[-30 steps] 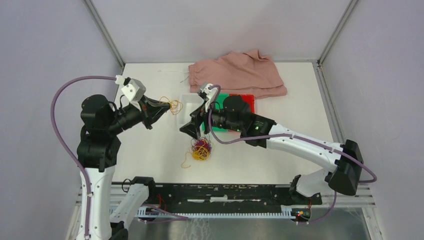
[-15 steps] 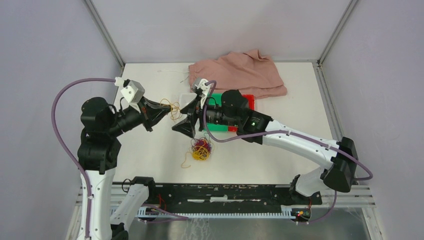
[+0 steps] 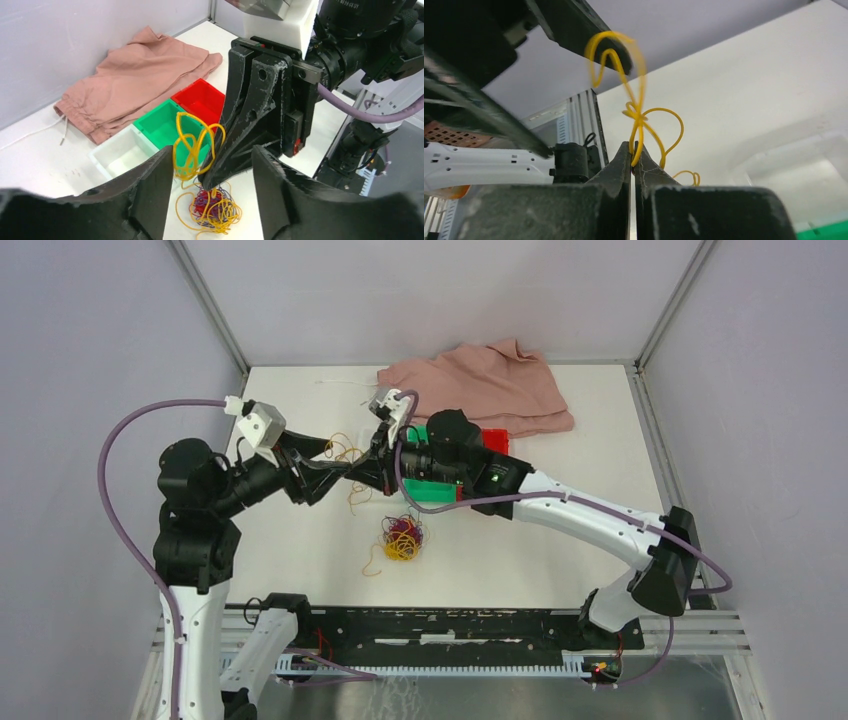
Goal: Untangle the cables
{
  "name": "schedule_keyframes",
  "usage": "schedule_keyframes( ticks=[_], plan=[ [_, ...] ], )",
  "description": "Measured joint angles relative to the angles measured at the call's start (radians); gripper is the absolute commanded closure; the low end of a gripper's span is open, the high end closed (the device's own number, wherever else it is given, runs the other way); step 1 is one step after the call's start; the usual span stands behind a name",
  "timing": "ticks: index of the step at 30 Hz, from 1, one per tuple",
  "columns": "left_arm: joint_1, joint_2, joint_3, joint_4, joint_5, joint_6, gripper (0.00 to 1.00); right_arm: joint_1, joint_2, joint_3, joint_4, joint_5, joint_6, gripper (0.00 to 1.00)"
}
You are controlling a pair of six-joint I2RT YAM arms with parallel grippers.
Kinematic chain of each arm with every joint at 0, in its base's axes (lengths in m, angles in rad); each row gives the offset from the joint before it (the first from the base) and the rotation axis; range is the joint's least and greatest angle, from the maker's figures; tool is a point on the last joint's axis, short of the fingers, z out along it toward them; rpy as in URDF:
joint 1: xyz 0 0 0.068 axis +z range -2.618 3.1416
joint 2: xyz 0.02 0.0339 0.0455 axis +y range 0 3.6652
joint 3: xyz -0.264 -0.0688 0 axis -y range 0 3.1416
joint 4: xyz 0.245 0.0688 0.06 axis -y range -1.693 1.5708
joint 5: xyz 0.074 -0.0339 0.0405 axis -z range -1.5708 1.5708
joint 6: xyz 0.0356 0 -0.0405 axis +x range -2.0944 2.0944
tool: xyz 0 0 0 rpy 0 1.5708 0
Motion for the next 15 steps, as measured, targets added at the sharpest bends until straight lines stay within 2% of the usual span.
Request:
schedule_keyframes(
  ticks=[3, 5, 11, 15],
  plan=[
    [0.000, -0.005, 0.000, -0.006, -0.032, 0.005, 0.08, -0.032, -0.032, -0.014, -0.081, 0.034, -0.015, 1.00],
    [0.000, -0.004, 0.000, -0.024, -0.061, 0.021, 0.01, -0.083, -0.068, -0.035, -0.126, 0.046, -0.018, 1.00],
    [0.000, -0.009, -0.027, -0.090, -0.124, 0.072, 0.01, -0.332, -0.179, -0.103, -0.268, 0.127, -0.042, 1.00],
    [0.000, -0.019, -0.057, -0.130, -0.141, 0.098, 0.01, -0.393, -0.192, -0.137, -0.349, 0.216, -0.090, 1.00]
  ],
)
